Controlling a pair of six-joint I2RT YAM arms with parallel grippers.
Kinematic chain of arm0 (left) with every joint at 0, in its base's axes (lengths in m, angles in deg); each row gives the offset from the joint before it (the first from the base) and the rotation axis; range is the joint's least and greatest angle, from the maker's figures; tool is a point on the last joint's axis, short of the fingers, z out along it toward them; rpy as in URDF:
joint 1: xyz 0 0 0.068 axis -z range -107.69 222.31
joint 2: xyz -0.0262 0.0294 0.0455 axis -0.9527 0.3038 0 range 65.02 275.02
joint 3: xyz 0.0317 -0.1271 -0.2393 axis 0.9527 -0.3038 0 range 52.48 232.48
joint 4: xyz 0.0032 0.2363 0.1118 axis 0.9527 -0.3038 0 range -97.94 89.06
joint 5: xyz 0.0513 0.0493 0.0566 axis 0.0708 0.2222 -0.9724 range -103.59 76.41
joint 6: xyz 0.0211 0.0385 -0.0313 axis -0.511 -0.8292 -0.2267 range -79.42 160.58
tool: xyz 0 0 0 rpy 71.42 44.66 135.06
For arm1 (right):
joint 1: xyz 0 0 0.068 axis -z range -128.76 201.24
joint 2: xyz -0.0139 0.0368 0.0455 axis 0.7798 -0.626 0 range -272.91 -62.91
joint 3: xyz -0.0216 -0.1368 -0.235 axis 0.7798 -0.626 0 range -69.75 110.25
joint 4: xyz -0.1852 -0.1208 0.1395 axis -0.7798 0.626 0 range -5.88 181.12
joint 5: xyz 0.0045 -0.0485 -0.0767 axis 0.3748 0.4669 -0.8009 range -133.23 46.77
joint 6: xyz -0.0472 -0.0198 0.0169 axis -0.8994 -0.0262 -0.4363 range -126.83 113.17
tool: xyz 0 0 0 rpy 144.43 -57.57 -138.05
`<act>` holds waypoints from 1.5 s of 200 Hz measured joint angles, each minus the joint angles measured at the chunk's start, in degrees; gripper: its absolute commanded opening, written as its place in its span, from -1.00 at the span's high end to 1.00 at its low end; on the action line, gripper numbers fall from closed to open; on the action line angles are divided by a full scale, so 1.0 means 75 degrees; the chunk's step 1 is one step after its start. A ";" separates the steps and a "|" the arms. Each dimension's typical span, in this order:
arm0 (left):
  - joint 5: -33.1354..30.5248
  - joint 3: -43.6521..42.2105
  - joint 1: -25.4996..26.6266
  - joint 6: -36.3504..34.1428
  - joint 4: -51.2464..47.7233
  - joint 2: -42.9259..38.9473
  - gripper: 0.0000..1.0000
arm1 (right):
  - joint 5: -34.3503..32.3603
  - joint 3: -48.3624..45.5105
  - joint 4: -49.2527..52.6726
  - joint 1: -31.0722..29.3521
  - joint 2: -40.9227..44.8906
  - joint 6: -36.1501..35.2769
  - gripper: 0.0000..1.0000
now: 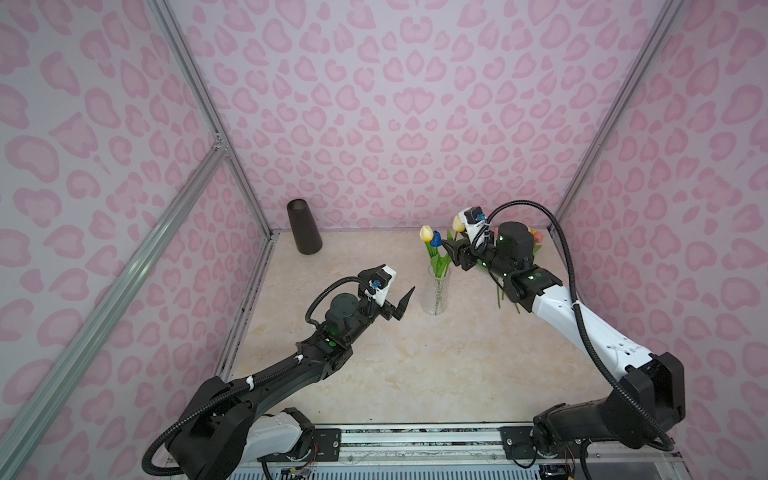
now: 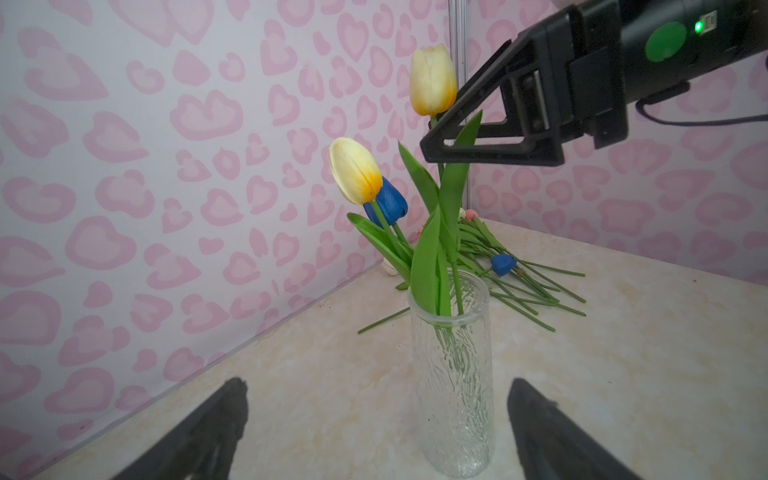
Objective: Arrange the flowers into the vase
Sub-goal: 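Open the right gripper and draw it back from the vase, then lower the right gripper onto the tulip pile and grasp a blue tulip stem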
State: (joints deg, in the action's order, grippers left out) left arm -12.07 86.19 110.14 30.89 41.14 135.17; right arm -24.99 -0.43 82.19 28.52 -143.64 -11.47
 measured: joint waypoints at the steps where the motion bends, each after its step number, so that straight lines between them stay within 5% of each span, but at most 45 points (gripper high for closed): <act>1: 0.0000 -0.0003 0.0000 0.0000 0.0000 0.0000 -0.97 | 0.0000 0.0000 -0.0003 0.0003 0.0006 0.0003 -0.36; 83: -0.0006 -0.0073 0.0000 0.0003 0.0000 -0.0003 -0.97 | 0.0484 0.0493 0.0697 0.0245 0.0093 0.0128 -0.48; 117: -0.0058 -0.0117 0.0000 0.0003 0.0000 -0.0105 -0.97 | -0.0157 0.0385 0.0766 0.0388 0.0373 0.0393 -0.44; 171: -0.0067 -0.0117 0.0000 -0.0058 0.0000 -0.0353 -0.97 | -0.1279 0.0356 0.0697 0.1955 0.0283 0.1950 0.03; 194: -0.0090 -0.0166 0.0000 -0.0058 0.0003 -0.0370 -0.97 | -0.1244 0.0560 0.1055 0.2588 -0.0568 0.2815 0.23; 233: -0.0152 -0.0181 0.0000 -0.0055 0.0003 -0.0274 -0.97 | -0.0903 0.1562 0.2279 0.2215 -0.2664 0.2865 0.36; 300: -0.0137 -0.0099 0.0000 -0.0055 -0.0006 -0.0210 -0.97 | -0.0726 0.4470 0.4202 0.1577 -0.5732 0.2961 0.19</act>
State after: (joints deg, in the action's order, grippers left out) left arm -13.09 85.45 110.14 30.47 41.10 133.60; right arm -30.43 33.10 113.71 40.35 -186.63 10.73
